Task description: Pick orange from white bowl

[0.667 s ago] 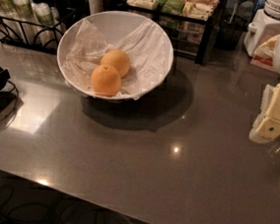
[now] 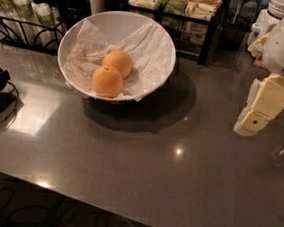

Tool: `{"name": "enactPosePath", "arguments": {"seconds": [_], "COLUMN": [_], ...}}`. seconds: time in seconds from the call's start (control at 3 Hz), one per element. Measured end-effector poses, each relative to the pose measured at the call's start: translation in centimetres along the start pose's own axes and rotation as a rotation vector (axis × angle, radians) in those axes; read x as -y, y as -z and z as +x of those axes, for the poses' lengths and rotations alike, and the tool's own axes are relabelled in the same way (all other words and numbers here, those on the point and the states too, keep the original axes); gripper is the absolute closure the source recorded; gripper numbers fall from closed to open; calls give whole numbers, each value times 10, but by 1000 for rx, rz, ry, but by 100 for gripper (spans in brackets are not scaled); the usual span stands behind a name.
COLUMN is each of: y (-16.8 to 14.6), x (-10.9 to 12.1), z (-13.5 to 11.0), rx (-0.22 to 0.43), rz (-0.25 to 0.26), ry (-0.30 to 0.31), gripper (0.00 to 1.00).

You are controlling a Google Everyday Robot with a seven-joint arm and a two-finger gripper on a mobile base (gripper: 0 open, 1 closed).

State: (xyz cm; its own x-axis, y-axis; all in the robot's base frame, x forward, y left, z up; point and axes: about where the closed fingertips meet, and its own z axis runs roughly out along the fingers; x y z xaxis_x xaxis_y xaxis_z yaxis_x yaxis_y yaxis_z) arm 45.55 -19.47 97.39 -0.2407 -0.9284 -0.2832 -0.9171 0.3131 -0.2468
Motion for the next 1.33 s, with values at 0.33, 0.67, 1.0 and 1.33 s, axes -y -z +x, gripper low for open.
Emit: {"name": "enactPosePath", "arguments": {"seconds": [0.33, 0.67, 1.0, 1.33], "y": [0, -5, -22, -36], "x": [0, 3, 15, 19], "z": [0, -11, -53, -83], "rx": [1, 47, 167, 244], "rz": [0, 7, -7, -43], "ry": [0, -39, -111, -149], "gripper": [0, 0, 0, 0]}}
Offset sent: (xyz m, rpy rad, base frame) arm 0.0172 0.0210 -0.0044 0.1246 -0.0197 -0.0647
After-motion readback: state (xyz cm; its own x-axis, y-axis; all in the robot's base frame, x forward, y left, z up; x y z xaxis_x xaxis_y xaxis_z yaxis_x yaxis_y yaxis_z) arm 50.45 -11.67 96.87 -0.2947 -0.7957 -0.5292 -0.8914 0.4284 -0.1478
